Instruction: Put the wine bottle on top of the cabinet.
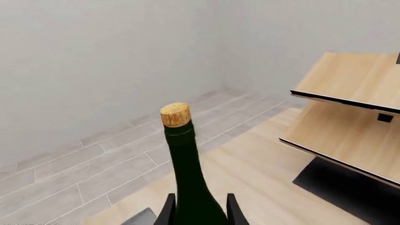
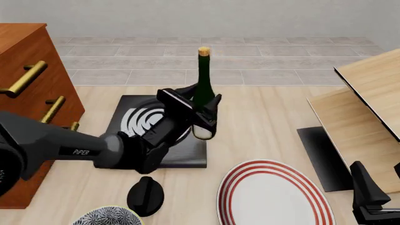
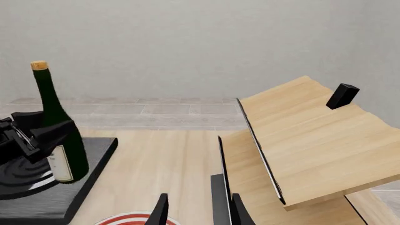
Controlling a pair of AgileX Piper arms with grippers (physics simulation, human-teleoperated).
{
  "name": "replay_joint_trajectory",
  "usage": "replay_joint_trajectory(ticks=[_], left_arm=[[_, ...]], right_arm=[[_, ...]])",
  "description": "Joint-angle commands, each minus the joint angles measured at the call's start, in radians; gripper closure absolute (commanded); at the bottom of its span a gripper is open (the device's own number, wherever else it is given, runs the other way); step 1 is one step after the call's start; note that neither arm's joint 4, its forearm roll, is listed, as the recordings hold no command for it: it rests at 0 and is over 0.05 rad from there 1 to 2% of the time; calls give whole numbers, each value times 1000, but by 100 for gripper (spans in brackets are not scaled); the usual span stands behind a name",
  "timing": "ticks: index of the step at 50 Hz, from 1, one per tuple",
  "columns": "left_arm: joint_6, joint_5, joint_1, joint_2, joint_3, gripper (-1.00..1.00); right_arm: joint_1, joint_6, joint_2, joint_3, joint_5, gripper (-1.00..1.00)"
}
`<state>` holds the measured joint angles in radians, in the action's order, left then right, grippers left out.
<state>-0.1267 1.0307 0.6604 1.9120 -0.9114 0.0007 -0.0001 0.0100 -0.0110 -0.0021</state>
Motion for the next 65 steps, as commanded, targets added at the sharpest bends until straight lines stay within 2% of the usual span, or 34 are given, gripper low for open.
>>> replay_joint_trajectory(ticks=[1,14,34,44,65], left_arm=[[-29,13,-22,-99,91,100],[-31,-2,-21,-243,205,100],[-32,-80,-48,-451,294,100],[-32,-131,-59,-539,315,100],[-13,-333,-116,-776,299,100]], right_arm=[[0,0,0,0,0,-100],[0,0,0,0,0,-100],[0,0,0,0,0,-100],[0,0,0,0,0,-100],[0,0,0,0,0,-100]])
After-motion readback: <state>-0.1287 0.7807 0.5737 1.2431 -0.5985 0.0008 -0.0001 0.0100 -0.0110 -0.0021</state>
